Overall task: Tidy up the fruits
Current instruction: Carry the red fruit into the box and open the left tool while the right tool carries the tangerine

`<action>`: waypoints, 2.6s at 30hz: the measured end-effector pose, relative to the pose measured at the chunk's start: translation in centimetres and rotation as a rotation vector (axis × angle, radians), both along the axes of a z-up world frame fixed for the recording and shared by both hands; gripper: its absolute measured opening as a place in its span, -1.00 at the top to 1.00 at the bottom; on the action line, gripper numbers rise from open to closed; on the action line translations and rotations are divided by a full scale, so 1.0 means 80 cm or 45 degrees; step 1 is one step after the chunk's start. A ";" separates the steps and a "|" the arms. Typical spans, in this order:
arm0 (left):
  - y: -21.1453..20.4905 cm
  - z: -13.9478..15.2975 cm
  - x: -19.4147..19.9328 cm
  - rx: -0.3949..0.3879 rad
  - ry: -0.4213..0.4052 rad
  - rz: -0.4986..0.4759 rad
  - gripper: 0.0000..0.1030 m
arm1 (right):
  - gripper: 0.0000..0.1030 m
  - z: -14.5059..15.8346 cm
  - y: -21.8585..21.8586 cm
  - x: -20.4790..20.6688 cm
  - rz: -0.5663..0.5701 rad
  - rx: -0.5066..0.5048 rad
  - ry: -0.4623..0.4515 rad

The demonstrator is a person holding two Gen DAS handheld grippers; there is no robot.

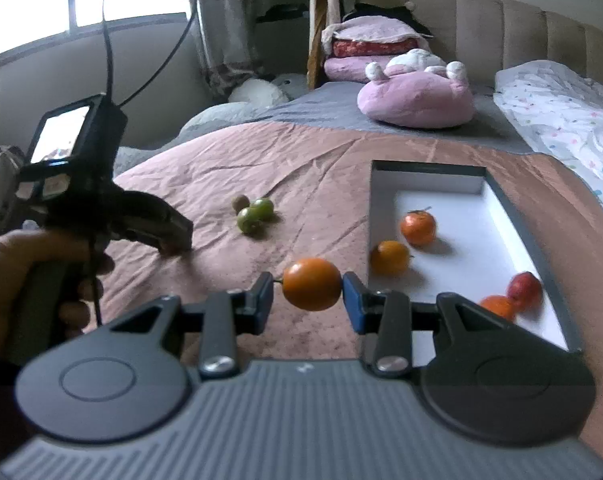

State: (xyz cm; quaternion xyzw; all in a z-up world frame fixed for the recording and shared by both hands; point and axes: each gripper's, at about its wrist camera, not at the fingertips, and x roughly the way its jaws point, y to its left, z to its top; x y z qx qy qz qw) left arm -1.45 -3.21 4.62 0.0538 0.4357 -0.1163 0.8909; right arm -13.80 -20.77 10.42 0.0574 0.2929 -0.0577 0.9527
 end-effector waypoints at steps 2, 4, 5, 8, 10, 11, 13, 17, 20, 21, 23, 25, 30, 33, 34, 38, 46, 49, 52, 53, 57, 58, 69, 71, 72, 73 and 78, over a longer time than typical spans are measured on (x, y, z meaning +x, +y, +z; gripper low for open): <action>-0.009 0.010 -0.011 -0.001 -0.010 -0.017 0.33 | 0.21 0.003 -0.004 -0.010 -0.010 0.002 -0.010; -0.019 0.022 -0.022 -0.011 -0.028 -0.036 0.33 | 0.21 0.005 -0.009 -0.018 -0.024 0.007 -0.022; -0.024 0.028 -0.027 -0.013 -0.038 -0.046 0.33 | 0.21 0.006 -0.012 -0.022 -0.033 0.012 -0.029; -0.044 0.045 -0.042 -0.017 -0.065 -0.087 0.33 | 0.21 0.008 -0.022 -0.032 -0.059 0.028 -0.047; -0.058 0.054 -0.050 -0.023 -0.075 -0.111 0.33 | 0.21 0.008 -0.029 -0.036 -0.077 0.039 -0.060; -0.064 0.059 -0.054 -0.026 -0.079 -0.121 0.33 | 0.21 0.009 -0.033 -0.038 -0.086 0.045 -0.068; -0.079 0.067 -0.060 -0.033 -0.085 -0.143 0.33 | 0.21 0.010 -0.043 -0.040 -0.105 0.052 -0.082; -0.110 0.080 -0.071 -0.047 -0.097 -0.190 0.33 | 0.21 0.014 -0.063 -0.042 -0.139 0.041 -0.111; -0.135 0.087 -0.079 -0.051 -0.108 -0.228 0.33 | 0.21 0.018 -0.080 -0.041 -0.161 -0.013 -0.127; -0.142 0.089 -0.081 -0.053 -0.108 -0.238 0.33 | 0.21 0.018 -0.086 -0.042 -0.173 -0.032 -0.133; -0.157 0.090 -0.085 -0.054 -0.107 -0.259 0.33 | 0.21 0.015 -0.098 -0.044 -0.204 -0.039 -0.141; -0.170 0.088 -0.088 -0.049 -0.104 -0.277 0.33 | 0.21 0.008 -0.110 -0.048 -0.247 -0.017 -0.146; -0.197 0.086 -0.095 -0.035 -0.104 -0.307 0.33 | 0.21 -0.010 -0.121 -0.048 -0.294 -0.038 -0.133; -0.210 0.086 -0.093 -0.043 -0.099 -0.316 0.33 | 0.21 -0.013 -0.126 -0.047 -0.305 -0.011 -0.133; -0.215 0.086 -0.093 -0.044 -0.101 -0.317 0.33 | 0.21 -0.015 -0.126 -0.046 -0.305 -0.010 -0.129; -0.231 0.086 -0.089 -0.047 -0.107 -0.327 0.33 | 0.21 -0.019 -0.130 -0.043 -0.305 0.015 -0.118; -0.263 0.072 -0.084 -0.035 -0.085 -0.352 0.33 | 0.21 -0.020 -0.132 -0.043 -0.287 0.041 -0.119; -0.271 0.068 -0.081 -0.030 -0.086 -0.356 0.33 | 0.21 -0.022 -0.132 -0.043 -0.278 0.043 -0.115; -0.277 0.067 -0.077 -0.028 -0.087 -0.354 0.33 | 0.21 -0.023 -0.131 -0.042 -0.268 0.044 -0.111; -0.278 0.067 -0.075 -0.027 -0.087 -0.355 0.33 | 0.21 -0.023 -0.132 -0.041 -0.267 0.046 -0.111; -0.286 0.065 -0.071 -0.009 -0.102 -0.361 0.33 | 0.21 -0.023 -0.132 -0.041 -0.266 0.053 -0.111; -0.287 0.064 -0.069 -0.007 -0.103 -0.360 0.33 | 0.21 -0.023 -0.133 -0.042 -0.266 0.055 -0.111; -0.294 0.054 -0.066 0.008 -0.083 -0.363 0.32 | 0.21 -0.025 -0.134 -0.039 -0.273 0.052 -0.105; -0.294 0.055 -0.066 0.006 -0.079 -0.362 0.32 | 0.21 -0.025 -0.134 -0.039 -0.275 0.049 -0.108; -0.293 0.055 -0.066 0.003 -0.078 -0.361 0.31 | 0.21 -0.026 -0.135 -0.040 -0.276 0.050 -0.110; -0.292 0.055 -0.066 0.003 -0.077 -0.359 0.31 | 0.21 -0.026 -0.135 -0.040 -0.276 0.051 -0.111; -0.290 0.061 -0.067 0.007 -0.089 -0.357 0.31 | 0.21 -0.026 -0.135 -0.041 -0.274 0.043 -0.115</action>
